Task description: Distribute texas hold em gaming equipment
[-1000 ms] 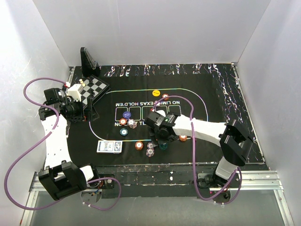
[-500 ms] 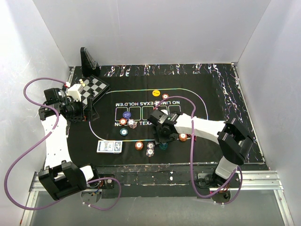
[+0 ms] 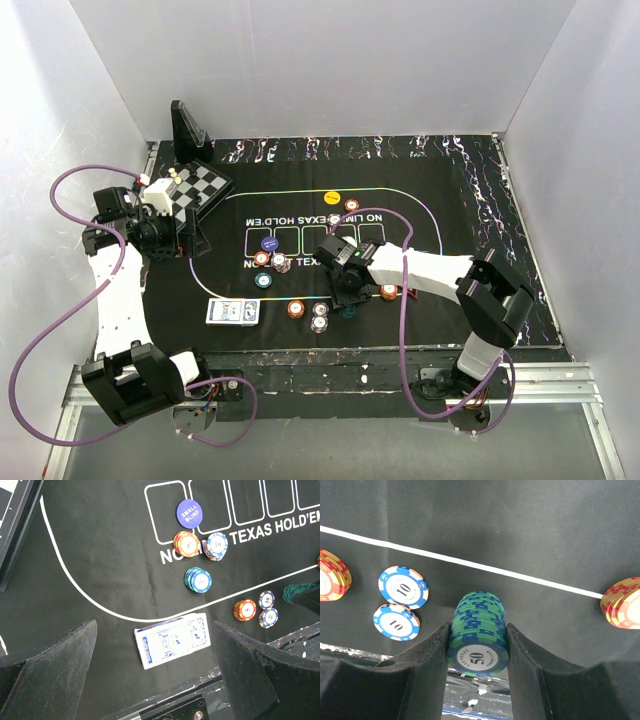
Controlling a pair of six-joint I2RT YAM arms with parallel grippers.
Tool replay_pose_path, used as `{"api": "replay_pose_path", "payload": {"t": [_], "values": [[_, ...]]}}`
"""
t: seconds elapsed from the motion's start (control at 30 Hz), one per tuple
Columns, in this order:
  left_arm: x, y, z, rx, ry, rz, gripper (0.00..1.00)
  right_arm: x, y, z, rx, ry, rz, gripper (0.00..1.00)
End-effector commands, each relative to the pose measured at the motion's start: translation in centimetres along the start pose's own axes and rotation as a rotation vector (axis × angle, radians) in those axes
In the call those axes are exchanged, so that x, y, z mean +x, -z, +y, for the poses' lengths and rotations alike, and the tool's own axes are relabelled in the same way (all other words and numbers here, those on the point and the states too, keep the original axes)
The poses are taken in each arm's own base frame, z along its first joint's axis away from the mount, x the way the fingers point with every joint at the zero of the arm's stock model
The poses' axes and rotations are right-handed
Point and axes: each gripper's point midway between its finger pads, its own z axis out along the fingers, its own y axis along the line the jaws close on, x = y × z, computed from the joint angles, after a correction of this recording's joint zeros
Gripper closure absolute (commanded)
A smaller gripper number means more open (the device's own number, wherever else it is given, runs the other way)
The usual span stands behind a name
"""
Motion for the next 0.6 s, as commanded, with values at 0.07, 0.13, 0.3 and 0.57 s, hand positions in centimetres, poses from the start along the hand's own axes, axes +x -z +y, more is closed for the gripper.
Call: {"api": "replay_pose_path", "payload": {"t": [0.07,0.13,0.3,0.57], "values": [[-0.7,0.4,-0.5,0.017,-0.011,-0.022,0.00,-0.8,1.4,0.1,-0.006,-0.015,-0.032,0.55],[-0.6,0.3,-0.5,0.019,-0.009,-0.022,0.00,-1.1,2.0,0.1,-0.007,-0.015,-0.047,0.57],[-0.7,0.4,-0.5,0.016,-0.013,-0.022,0.00,-1.7,3.2,0.0,-0.010,-0.012,-0.070,0.69],[-0.9,0.5,-0.5,0.016,-0.014,-0.025,0.00,-3.2,5.6,0.2,-0.029,-0.011,-0.111,0.88]]}}
